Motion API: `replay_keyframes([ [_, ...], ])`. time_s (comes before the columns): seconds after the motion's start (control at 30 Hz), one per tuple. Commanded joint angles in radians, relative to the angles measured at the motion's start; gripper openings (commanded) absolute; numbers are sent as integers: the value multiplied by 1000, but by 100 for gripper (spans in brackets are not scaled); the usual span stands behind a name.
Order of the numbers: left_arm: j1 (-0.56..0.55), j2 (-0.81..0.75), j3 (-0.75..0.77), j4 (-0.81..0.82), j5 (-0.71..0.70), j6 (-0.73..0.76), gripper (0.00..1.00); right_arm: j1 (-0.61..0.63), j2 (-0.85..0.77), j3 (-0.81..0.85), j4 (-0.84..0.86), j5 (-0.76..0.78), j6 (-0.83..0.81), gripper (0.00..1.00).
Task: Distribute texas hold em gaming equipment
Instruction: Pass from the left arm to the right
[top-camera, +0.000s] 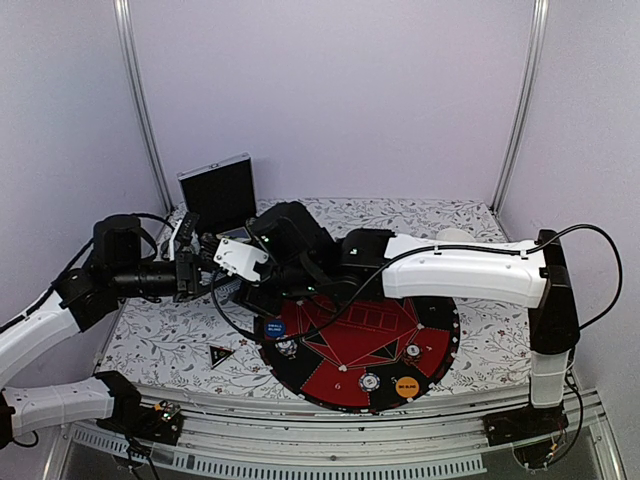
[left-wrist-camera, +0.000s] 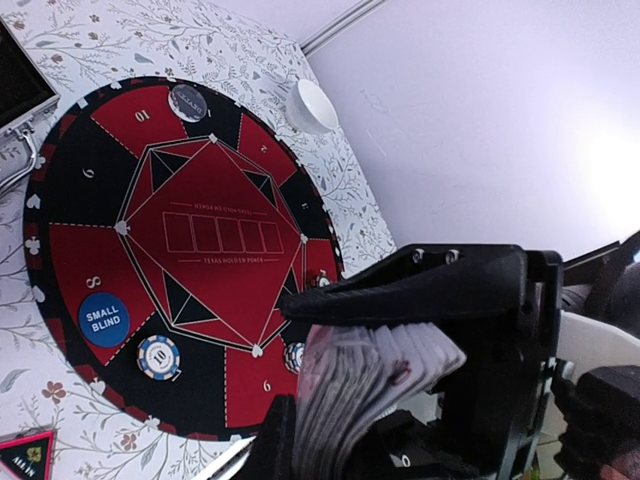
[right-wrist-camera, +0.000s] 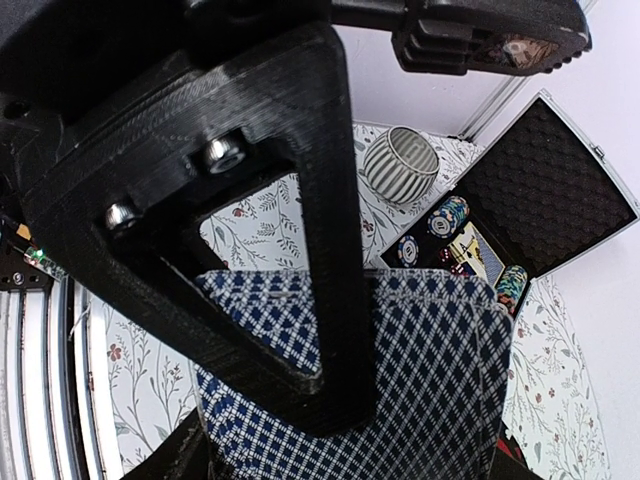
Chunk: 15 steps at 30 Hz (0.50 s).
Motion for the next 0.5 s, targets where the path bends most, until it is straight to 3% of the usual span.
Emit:
replay_keyframes([
  [0.0, -5, -35, -22, 115, 106, -23, 9, 3, 7, 34, 25, -30, -1, 41],
  [0.47, -4, -63, -68, 155, 140, -53, 23, 3, 34, 88, -16, -120, -24, 35],
])
